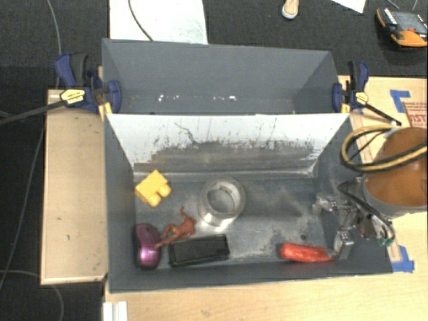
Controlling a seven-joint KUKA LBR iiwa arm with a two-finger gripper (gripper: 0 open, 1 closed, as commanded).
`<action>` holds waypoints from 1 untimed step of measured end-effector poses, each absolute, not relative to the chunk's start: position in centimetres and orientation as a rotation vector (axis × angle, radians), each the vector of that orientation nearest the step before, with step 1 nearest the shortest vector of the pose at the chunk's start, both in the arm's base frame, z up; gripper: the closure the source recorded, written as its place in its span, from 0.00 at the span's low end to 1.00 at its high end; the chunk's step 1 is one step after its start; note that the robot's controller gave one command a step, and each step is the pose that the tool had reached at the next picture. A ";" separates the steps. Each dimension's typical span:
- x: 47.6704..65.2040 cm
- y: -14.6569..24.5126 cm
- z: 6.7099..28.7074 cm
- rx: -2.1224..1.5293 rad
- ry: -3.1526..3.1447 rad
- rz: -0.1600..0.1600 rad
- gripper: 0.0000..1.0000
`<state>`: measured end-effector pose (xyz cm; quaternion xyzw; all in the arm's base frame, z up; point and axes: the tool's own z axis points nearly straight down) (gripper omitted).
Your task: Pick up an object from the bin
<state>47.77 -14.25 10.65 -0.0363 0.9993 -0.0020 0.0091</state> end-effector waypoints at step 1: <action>48.0 -8.3 10.0 -0.400 3.102 -0.002 0.00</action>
Offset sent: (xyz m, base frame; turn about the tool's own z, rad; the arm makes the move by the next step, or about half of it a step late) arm 0.0014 0.0644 -0.0365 -0.1714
